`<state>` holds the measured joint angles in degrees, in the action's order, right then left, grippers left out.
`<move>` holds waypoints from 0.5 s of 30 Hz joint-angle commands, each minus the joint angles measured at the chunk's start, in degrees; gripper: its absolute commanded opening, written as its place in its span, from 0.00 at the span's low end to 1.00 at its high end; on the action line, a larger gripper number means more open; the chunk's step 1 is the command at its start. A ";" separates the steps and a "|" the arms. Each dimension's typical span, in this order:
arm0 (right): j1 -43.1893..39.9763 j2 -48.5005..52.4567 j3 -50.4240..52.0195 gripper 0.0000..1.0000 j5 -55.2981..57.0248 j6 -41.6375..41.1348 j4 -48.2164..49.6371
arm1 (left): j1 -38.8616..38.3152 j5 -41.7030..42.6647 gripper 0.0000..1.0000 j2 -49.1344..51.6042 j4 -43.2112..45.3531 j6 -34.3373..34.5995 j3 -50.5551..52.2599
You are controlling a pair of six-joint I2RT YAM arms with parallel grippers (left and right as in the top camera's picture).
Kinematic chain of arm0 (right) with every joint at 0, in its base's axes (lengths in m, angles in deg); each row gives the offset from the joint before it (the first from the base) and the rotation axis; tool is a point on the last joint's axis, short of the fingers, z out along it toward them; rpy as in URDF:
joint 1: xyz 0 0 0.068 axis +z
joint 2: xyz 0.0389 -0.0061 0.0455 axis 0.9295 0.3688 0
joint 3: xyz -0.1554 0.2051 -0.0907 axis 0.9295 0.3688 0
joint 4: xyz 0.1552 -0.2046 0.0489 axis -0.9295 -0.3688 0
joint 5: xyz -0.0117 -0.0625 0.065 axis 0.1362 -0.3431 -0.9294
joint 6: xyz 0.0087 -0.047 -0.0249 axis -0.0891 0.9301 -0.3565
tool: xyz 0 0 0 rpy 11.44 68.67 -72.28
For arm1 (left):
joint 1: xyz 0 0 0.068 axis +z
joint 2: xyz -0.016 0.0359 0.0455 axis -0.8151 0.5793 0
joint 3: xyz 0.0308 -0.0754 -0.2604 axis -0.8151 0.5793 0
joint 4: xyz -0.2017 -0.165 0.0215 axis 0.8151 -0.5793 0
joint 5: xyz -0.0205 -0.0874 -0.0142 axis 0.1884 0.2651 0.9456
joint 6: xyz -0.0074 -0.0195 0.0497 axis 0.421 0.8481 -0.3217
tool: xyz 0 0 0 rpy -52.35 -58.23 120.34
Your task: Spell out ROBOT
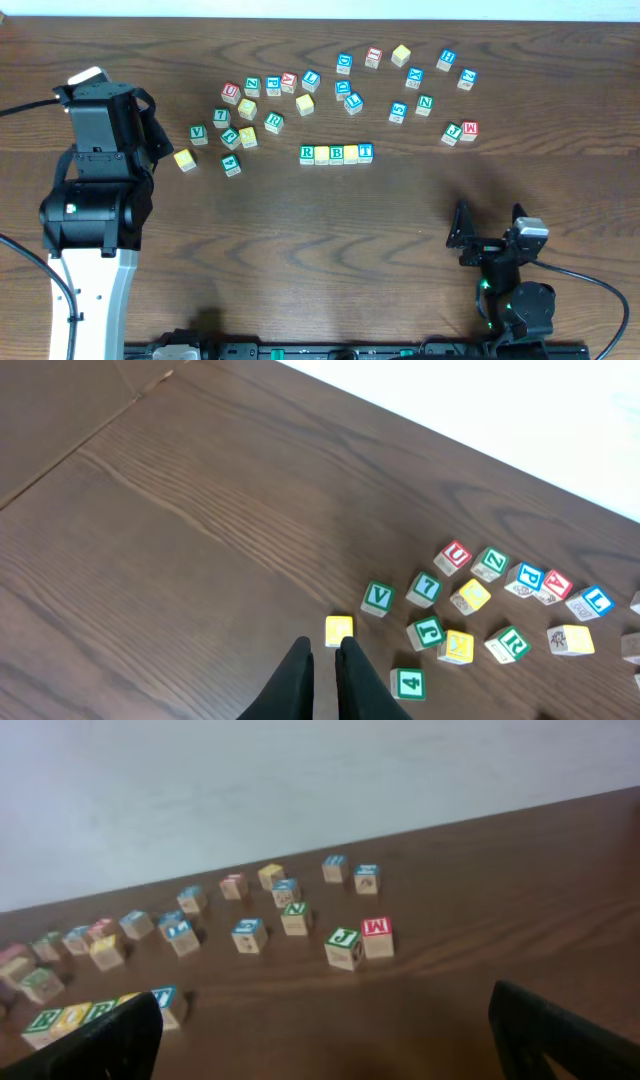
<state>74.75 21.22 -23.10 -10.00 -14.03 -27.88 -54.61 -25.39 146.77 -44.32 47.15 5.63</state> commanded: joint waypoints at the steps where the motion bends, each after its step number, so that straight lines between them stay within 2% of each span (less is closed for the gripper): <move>1: -0.35 -0.81 0.11 0.99 -1.75 -0.15 -0.48 | 0.22 -0.81 0.10 -0.02 0.07 -0.50 -0.90; 15: -0.35 -0.74 0.11 0.99 -2.40 -0.22 -0.44 | 0.22 -0.79 0.10 -0.02 0.07 -0.50 -0.90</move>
<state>74.75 21.05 -23.10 -11.77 -14.03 -28.06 -54.61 -25.39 146.77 -44.30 47.15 5.63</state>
